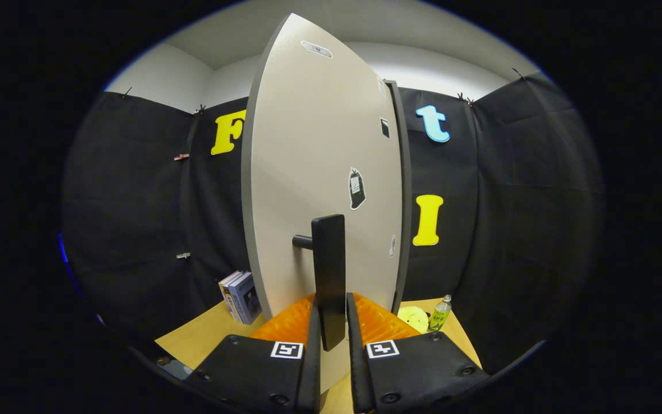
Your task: Open the shoe cabinet door, grab the shoes and put them into the shoe cabinet, then close the shoe cabinet door.
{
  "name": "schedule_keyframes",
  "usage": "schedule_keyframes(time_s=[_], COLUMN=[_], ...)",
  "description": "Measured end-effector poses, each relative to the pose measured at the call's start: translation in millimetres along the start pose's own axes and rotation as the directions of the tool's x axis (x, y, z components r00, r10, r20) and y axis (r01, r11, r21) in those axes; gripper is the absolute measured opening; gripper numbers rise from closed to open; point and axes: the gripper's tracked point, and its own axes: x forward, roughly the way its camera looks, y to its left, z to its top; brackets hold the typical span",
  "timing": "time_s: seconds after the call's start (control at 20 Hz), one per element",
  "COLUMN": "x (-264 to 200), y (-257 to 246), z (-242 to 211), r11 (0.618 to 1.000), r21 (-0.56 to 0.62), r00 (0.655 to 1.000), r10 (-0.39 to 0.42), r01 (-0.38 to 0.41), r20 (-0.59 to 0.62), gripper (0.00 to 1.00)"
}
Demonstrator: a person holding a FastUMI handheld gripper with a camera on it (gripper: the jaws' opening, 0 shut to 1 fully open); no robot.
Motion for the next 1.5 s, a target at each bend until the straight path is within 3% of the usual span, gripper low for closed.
schedule_keyframes(time_s=[0.5,0.75,0.9,1.2,1.5], x=[-25.0,-53.6,-67.5,-61.3,-26.7], y=[-48.5,-81.7,-89.5,-74.9,-18.2], z=[9.0,18.6,15.3,-19.3,-78.8], r11=[0.987,0.955,0.945,0.952,0.984], r21=[0.040,0.026,0.028,0.031,0.007], r00=[0.987,0.953,0.941,0.952,0.983], r10=[-0.155,-0.296,-0.327,-0.304,-0.177], r01=[0.154,0.295,0.326,0.303,0.177], r20=[0.030,0.068,0.085,0.030,-0.052], gripper=[0.25,0.18,0.20,0.20,0.20])
